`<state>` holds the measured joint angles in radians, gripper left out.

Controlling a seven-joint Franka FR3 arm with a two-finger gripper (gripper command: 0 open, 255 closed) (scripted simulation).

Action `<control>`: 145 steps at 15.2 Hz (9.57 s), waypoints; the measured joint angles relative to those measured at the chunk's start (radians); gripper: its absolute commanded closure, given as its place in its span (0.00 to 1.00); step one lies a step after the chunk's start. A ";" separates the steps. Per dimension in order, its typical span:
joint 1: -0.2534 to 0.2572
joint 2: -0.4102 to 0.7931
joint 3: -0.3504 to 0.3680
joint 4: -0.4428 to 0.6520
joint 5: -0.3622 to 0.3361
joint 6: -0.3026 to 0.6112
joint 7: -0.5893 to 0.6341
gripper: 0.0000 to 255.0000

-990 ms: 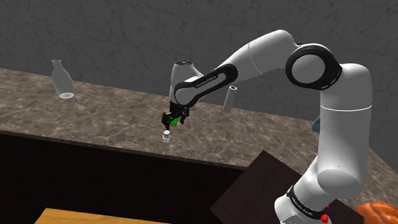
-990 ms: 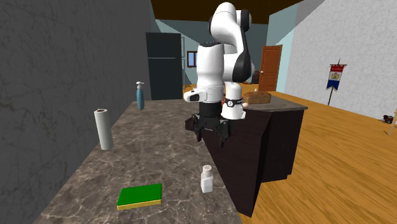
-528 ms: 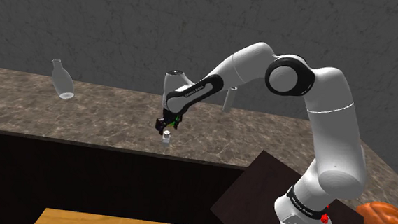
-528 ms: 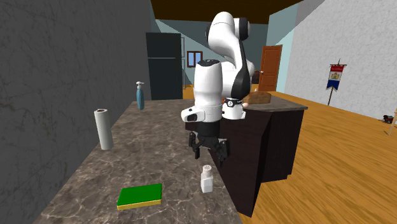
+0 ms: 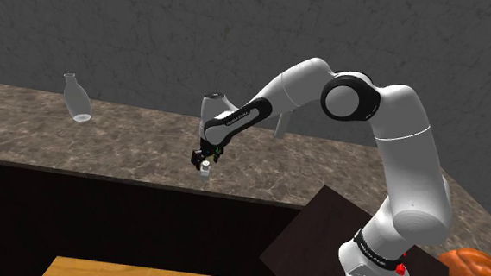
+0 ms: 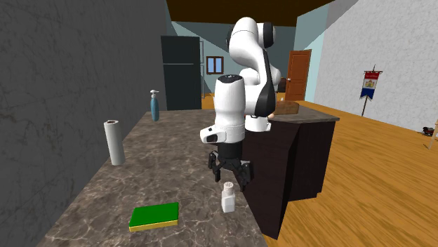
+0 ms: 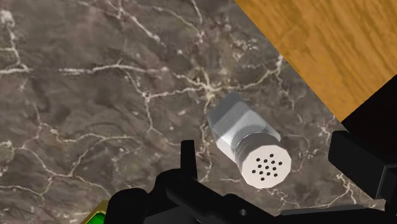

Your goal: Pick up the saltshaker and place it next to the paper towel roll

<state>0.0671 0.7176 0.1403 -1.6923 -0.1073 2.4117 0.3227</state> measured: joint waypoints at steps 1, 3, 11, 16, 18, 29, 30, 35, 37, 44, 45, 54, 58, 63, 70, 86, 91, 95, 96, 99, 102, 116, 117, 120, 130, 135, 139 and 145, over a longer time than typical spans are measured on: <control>0.000 0.000 0.000 0.000 0.000 0.000 0.000 0.00; 0.000 0.000 0.000 0.000 0.000 0.000 0.000 1.00; 0.000 0.000 0.000 0.001 0.000 0.000 0.000 1.00; -0.002 -0.020 0.003 -0.003 0.003 -0.017 -0.001 1.00; -0.004 -0.040 0.005 -0.008 0.005 -0.032 -0.002 1.00; -0.012 -0.135 0.017 -0.002 0.021 -0.132 -0.009 1.00; -0.012 -0.143 0.018 -0.001 0.022 -0.141 -0.010 1.00; -0.016 -0.181 0.023 0.011 0.029 -0.190 -0.014 1.00; -0.016 -0.195 0.024 0.018 0.031 -0.212 -0.014 1.00; -0.019 -0.239 0.029 0.047 0.040 -0.284 -0.019 1.00; -0.020 -0.245 0.030 0.046 0.040 -0.290 -0.019 1.00; -0.022 -0.291 0.035 0.104 0.050 -0.393 -0.023 1.00; -0.022 -0.304 0.036 0.143 0.053 -0.444 -0.025 1.00; -0.022 -0.322 0.038 0.184 0.056 -0.503 -0.026 1.00; -0.052 -0.343 0.027 0.211 0.065 -0.551 -0.069 1.00; -0.281 -0.335 -0.074 0.244 0.105 -0.578 -0.402 1.00; -0.353 -0.289 -0.104 0.306 0.115 -0.597 -0.506 1.00; -0.413 -0.239 -0.126 0.387 0.124 -0.629 -0.588 1.00; -0.427 -0.222 -0.131 0.417 0.126 -0.643 -0.606 1.00; -0.465 -0.146 -0.143 0.541 0.131 -0.691 -0.655 1.00; -0.508 -0.064 -0.153 0.666 0.137 -0.737 -0.705 1.00; -0.563 0.048 -0.162 0.726 0.145 -0.686 -0.770 1.00; -0.563 0.043 -0.162 0.704 0.145 -0.669 -0.771 1.00; -0.564 0.049 -0.162 0.670 0.146 -0.630 -0.773 1.00; -0.564 0.064 -0.162 0.560 0.147 -0.505 -0.778 1.00; -0.564 0.082 -0.162 0.525 0.148 -0.451 -0.780 1.00; -0.563 0.105 -0.161 0.509 0.148 -0.412 -0.780 1.00; -0.564 0.135 -0.161 0.480 0.150 -0.353 -0.783 1.00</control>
<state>-0.4969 0.8529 -0.0204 -1.2120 0.0423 2.0583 -0.4600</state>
